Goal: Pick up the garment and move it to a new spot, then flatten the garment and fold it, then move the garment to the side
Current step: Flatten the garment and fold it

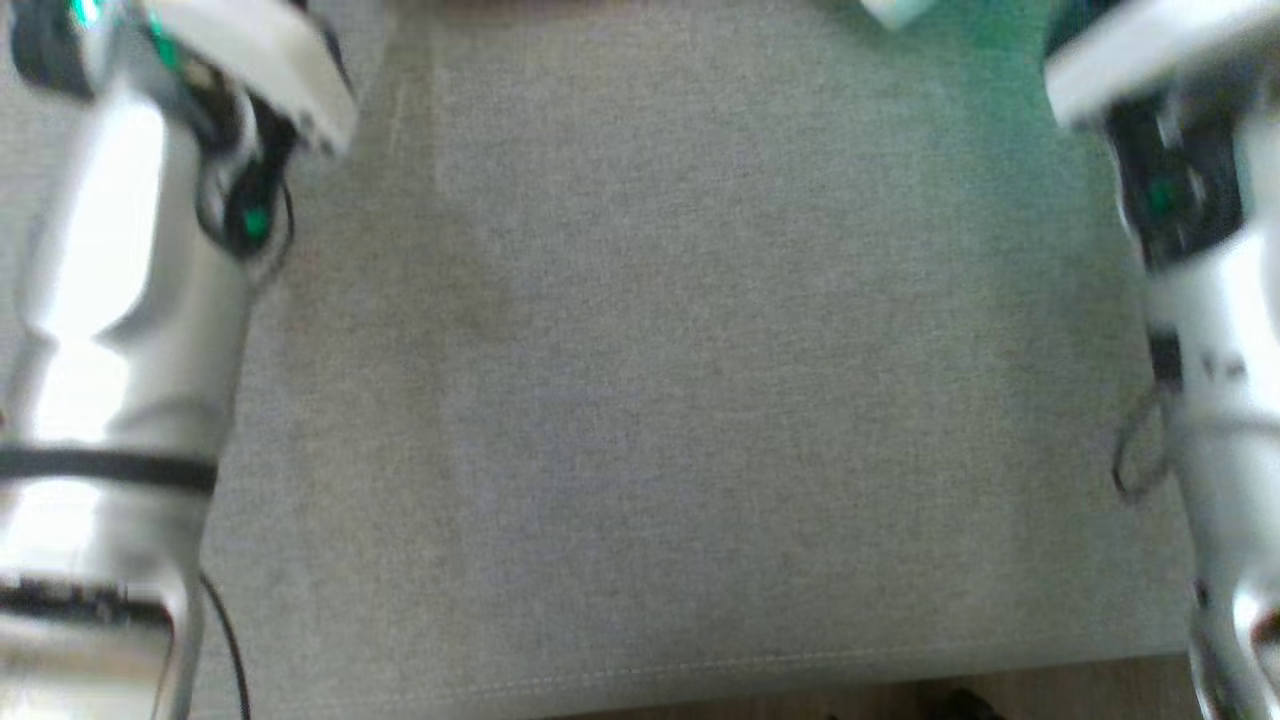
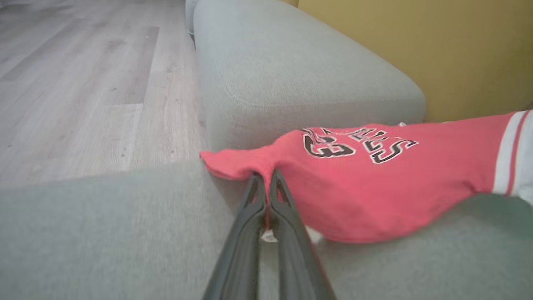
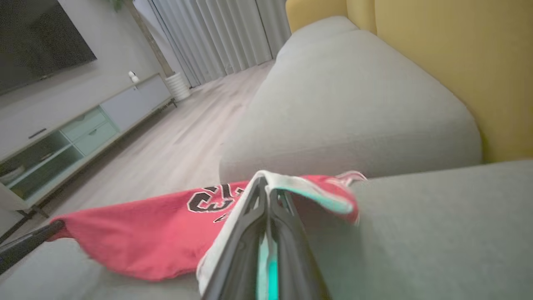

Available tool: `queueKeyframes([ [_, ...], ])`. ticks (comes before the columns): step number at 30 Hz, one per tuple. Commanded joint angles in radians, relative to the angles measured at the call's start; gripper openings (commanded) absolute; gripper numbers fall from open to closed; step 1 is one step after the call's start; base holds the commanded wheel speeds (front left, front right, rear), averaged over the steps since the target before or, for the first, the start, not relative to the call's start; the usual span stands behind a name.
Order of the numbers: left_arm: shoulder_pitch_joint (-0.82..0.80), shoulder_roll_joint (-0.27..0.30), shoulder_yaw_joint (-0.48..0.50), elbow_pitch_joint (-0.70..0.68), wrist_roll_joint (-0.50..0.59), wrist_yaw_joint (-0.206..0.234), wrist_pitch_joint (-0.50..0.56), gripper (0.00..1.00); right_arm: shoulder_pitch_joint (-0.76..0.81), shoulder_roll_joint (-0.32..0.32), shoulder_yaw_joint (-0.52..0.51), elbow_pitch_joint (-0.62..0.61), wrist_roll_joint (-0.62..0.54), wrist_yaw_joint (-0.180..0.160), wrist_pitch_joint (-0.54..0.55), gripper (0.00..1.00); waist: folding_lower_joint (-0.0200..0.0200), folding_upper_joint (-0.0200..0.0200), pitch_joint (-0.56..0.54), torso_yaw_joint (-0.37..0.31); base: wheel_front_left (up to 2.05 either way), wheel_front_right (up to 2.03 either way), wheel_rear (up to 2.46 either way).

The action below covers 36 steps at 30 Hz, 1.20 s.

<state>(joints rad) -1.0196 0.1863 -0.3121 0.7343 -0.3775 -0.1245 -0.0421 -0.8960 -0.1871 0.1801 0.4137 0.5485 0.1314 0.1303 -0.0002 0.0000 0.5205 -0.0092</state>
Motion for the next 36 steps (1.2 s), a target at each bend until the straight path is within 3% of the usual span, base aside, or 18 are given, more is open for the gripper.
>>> queueKeyframes([
  [1, 0.024, 0.059, 0.001, -0.054, -0.018, -0.005, 0.001, 0.0, 0.041, -0.014, 0.008, -0.073, 0.023, -0.001, -0.005, 0.0, 0.0002, 0.0, -0.035, -0.002, 0.0, 0.0, 0.0],
  [5, 0.237, 0.099, -0.038, -0.14, -0.072, -0.006, 0.017, 0.0, 0.302, -0.078, -0.005, -0.189, 0.068, -0.001, 0.023, 0.0, 0.0002, 0.0, -0.121, 0.005, 0.0, 0.0, 0.0],
  [6, 0.349, 0.11, -0.039, -0.194, -0.096, -0.005, 0.029, 0.0, 0.429, -0.093, -0.037, -0.249, 0.073, -0.001, 0.037, 0.0, 0.0002, 0.0, -0.168, 0.009, 0.0, 0.0, 0.0],
  [8, 0.46, 0.116, -0.035, -0.265, -0.119, 0.012, 0.044, 0.0, 0.556, -0.088, -0.078, -0.315, 0.073, -0.001, 0.06, 0.0, 0.0002, 0.0, -0.208, 0.014, 0.0, 0.0, 0.0],
  [15, 0.836, 0.149, -0.024, -0.615, -0.194, 0.105, 0.152, 0.0, 0.985, 0.022, -0.251, -0.608, 0.05, -0.001, 0.198, 0.0, 0.0002, 0.0, -0.274, 0.03, 0.0, 0.0, 0.0],
  [16, 0.836, 0.149, -0.024, -0.615, -0.194, 0.105, 0.152, 0.0, 0.985, 0.022, -0.251, -0.608, 0.05, -0.001, 0.198, 0.0, 0.0002, 0.0, -0.274, 0.03, 0.0, 0.0, 0.0],
  [21, 1.052, 0.17, -0.044, -0.867, -0.221, 0.189, 0.256, 0.0, 1.209, 0.094, -0.298, -0.802, 0.016, -0.001, 0.315, 0.0, 0.0002, 0.0, -0.273, 0.029, 0.0, 0.0, 0.0],
  [24, 1.121, 0.185, -0.044, -0.97, -0.239, 0.223, 0.305, 0.0, 1.236, 0.114, -0.332, -0.86, 0.013, -0.001, 0.346, 0.0, 0.0002, 0.0, -0.262, 0.025, 0.0, 0.0, 0.0],
  [28, 1.092, 0.203, -0.02, -1.012, -0.254, 0.246, 0.358, 0.0, 1.146, 0.121, -0.349, -0.864, 0.003, -0.001, 0.396, 0.0, 0.0002, 0.0, -0.247, 0.026, 0.0, 0.0, 0.0],
  [36, 0.821, 0.222, -0.028, -0.937, -0.299, 0.21, 0.538, 0.0, 0.829, 0.051, -0.339, -0.746, -0.022, -0.001, 0.567, 0.0, 0.0002, 0.0, -0.192, 0.05, 0.0, 0.0, 0.0],
])
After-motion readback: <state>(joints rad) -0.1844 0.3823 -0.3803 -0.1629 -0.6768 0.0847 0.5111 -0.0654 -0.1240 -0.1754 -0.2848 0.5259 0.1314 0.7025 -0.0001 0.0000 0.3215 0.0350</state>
